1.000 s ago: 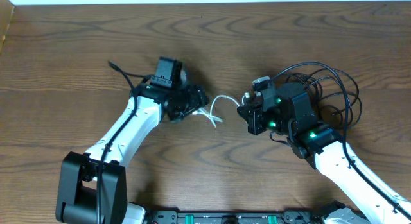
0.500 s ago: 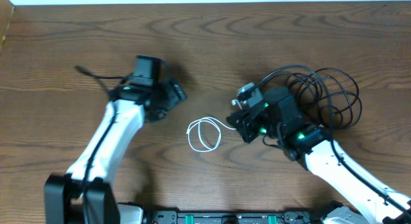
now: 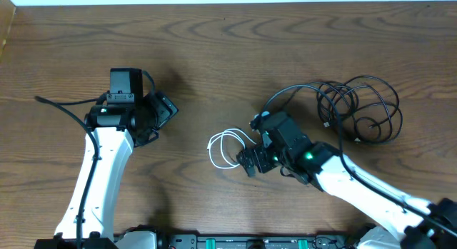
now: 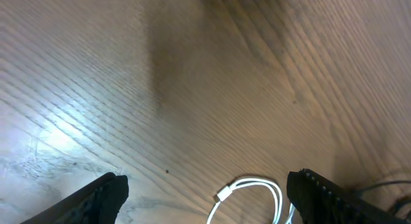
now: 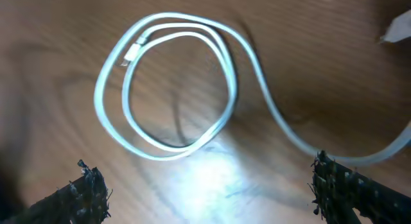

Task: Untangle cables

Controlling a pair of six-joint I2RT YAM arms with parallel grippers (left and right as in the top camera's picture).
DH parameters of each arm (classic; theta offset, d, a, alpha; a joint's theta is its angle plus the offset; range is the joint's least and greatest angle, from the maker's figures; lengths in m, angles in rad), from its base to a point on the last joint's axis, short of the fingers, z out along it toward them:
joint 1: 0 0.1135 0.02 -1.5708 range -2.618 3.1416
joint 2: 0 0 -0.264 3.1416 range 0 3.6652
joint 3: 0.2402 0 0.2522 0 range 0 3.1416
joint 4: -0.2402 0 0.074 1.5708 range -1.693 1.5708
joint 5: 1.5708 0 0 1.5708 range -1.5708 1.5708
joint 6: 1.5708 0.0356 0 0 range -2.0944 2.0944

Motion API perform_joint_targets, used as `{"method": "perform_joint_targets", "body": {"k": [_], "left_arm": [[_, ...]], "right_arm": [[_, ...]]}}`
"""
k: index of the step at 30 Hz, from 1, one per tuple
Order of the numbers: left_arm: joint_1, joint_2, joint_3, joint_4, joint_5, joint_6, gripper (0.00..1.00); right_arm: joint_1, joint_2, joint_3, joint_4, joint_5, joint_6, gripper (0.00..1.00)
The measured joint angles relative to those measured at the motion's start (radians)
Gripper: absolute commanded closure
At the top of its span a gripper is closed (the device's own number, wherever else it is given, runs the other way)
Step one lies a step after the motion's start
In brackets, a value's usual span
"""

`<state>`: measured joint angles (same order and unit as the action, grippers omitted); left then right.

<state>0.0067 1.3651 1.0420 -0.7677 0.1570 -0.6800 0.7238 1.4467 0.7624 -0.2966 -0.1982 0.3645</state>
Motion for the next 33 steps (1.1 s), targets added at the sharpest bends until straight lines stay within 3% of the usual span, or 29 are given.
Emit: {"method": "perform_joint_targets", "body": {"k": [6, 11, 13, 15, 21, 33], "left_arm": [[0.000, 0.000, 0.000, -0.014, -0.033, 0.000, 0.13], [0.000, 0.000, 0.000, -0.029, -0.055, 0.000, 0.12], [0.000, 0.000, 0.000, -0.029, -0.068, 0.000, 0.11], [0.000, 0.000, 0.000, -0.032, -0.075, 0.000, 0.01], [0.000, 0.000, 0.000, -0.038, -0.085, 0.000, 0.01], [0.000, 0.000, 0.000, -0.040, -0.085, 0.000, 0.02]], "right_arm": [[0.000, 0.140, 0.179, -0.047, 0.114, -0.116, 0.01], [0.000, 0.213, 0.219, -0.114, 0.164, -0.158, 0.01], [0.000, 0.204, 0.240, -0.182, 0.174, -0.148, 0.01], [0.000, 0.176, 0.261, -0.215, 0.182, -0.133, 0.01], [0.000, 0.017, 0.312, -0.390, 0.276, -0.057, 0.01], [0.000, 0.270, 0.268, -0.176, 0.271, -0.055, 0.01]]}}
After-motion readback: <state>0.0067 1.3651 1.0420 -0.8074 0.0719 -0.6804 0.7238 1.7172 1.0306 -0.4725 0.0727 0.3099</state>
